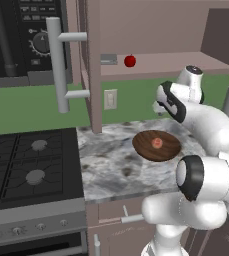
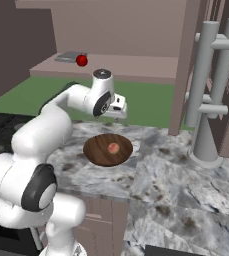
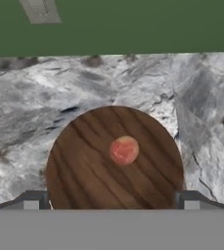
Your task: Open the cabinet. Pick the peach and apple from the cabinet and place them into the bowl. Then close the cabinet.
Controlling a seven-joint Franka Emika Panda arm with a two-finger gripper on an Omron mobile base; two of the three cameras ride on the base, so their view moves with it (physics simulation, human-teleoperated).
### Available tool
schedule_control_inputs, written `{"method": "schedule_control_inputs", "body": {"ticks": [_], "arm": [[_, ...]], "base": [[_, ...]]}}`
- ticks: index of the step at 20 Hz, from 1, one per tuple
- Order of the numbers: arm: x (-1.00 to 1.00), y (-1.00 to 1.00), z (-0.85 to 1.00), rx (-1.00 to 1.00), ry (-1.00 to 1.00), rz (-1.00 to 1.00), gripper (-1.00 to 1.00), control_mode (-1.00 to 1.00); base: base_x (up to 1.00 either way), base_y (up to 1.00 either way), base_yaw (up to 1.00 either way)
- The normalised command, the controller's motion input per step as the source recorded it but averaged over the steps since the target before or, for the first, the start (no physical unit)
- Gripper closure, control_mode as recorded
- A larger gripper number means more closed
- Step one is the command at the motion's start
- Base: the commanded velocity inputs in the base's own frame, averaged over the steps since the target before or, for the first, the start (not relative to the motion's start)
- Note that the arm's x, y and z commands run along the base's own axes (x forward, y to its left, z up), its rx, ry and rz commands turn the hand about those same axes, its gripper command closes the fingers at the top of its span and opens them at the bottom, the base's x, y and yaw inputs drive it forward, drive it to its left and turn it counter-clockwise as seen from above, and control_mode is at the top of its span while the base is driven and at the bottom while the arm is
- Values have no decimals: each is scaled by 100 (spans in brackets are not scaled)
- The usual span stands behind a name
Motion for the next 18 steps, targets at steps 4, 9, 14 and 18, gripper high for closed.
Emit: {"method": "schedule_control_inputs", "body": {"ticks": [4,9,14,18], "arm": [[-52,1,100,0,-12,0,-100,-100],[-43,0,100,0,-16,0,-100,-100],[-19,5,78,0,-19,5,-100,-100],[0,21,61,0,-22,6,-100,-100]], "base": [[0,0,0],[0,0,0],[0,0,0],[0,0,0]]}}
